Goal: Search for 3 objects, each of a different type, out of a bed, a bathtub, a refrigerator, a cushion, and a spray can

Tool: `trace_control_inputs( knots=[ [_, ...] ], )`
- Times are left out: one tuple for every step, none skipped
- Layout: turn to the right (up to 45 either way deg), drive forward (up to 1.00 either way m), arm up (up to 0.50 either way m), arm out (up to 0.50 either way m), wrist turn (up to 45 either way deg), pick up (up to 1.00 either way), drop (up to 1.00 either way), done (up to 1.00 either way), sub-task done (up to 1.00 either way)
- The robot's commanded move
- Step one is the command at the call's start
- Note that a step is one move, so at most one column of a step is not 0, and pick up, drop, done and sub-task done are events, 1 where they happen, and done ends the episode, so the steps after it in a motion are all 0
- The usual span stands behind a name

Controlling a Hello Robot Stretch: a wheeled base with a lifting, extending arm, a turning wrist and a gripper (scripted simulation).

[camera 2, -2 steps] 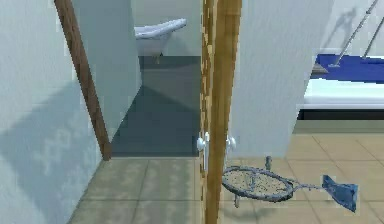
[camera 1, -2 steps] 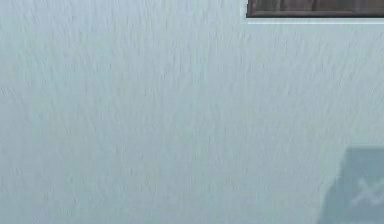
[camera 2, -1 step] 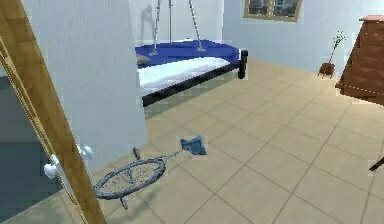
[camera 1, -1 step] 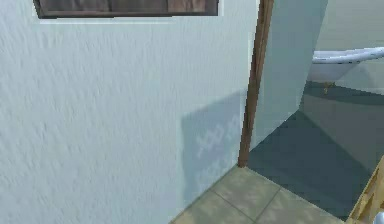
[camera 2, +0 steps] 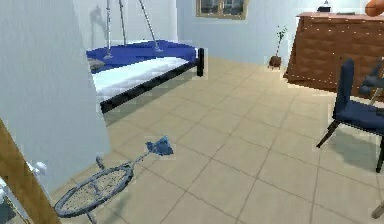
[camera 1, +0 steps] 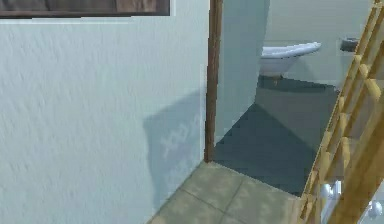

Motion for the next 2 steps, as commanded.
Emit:
trace_control_inputs(
  knots=[
    [0.0, 0.6, 0.0, 0.0, 0.0, 0.0, 0.0, 0.0, 0.0],
    [33.0, 0.0, 0.0, 0.0, 0.0, 0.0, 0.0, 0.0, 0.0]
  ],
)
